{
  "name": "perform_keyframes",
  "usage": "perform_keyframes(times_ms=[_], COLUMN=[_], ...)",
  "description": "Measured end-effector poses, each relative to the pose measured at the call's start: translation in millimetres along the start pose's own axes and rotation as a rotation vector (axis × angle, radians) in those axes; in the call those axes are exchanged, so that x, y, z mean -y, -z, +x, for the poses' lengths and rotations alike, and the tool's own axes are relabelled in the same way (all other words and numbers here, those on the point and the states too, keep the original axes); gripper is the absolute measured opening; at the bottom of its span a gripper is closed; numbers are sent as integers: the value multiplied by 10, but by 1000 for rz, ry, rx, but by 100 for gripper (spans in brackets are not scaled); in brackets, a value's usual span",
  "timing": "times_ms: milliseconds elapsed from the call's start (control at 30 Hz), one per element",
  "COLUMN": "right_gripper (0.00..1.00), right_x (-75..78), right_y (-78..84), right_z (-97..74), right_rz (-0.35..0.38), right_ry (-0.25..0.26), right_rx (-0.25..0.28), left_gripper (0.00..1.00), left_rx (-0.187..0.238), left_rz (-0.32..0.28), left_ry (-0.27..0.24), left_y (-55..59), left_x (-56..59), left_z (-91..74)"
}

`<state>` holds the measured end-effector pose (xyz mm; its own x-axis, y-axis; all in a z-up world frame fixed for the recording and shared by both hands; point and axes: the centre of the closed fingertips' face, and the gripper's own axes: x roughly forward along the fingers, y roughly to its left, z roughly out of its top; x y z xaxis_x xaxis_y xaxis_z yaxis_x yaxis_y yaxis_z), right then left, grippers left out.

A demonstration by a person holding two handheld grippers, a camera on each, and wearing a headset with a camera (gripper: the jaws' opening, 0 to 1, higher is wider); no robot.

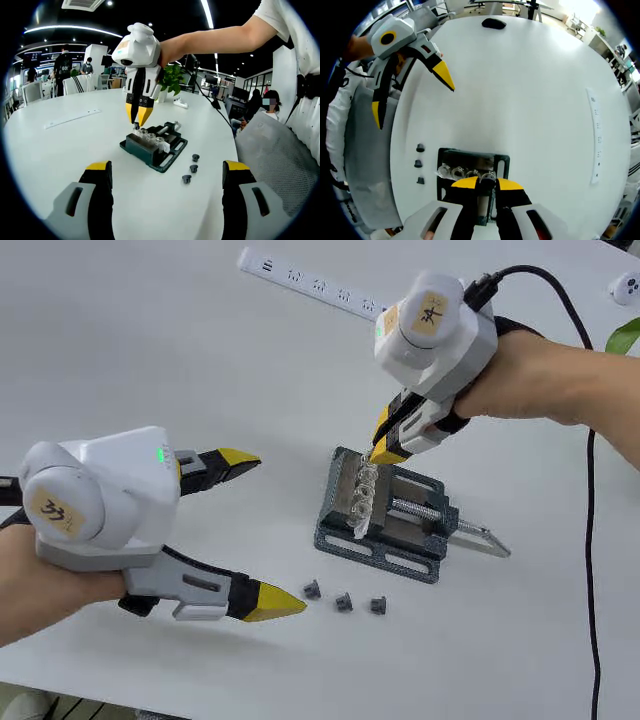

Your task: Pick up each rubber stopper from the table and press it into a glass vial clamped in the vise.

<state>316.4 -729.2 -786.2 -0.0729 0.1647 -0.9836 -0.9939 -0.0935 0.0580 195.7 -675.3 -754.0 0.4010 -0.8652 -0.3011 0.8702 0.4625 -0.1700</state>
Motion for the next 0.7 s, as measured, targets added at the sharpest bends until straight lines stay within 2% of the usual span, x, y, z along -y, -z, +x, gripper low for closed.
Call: perform_keyframes(times_ms=[233,367,700], right_gripper=[4,0,0], right_x=[54,52,5], right_y=[34,81,50], right_z=[-157,-191,-130], right_rz=[18,17,-8], right_ry=[29,41,26], right_rx=[44,51,62], left_gripper=[90,90,91], left_rx=[0,1,-4], left_rz=[1,3,7], left_ry=[-1,2,11], left_y=[-8,-9,-19], left_x=[2,7,13], left_z=[-5,1,18])
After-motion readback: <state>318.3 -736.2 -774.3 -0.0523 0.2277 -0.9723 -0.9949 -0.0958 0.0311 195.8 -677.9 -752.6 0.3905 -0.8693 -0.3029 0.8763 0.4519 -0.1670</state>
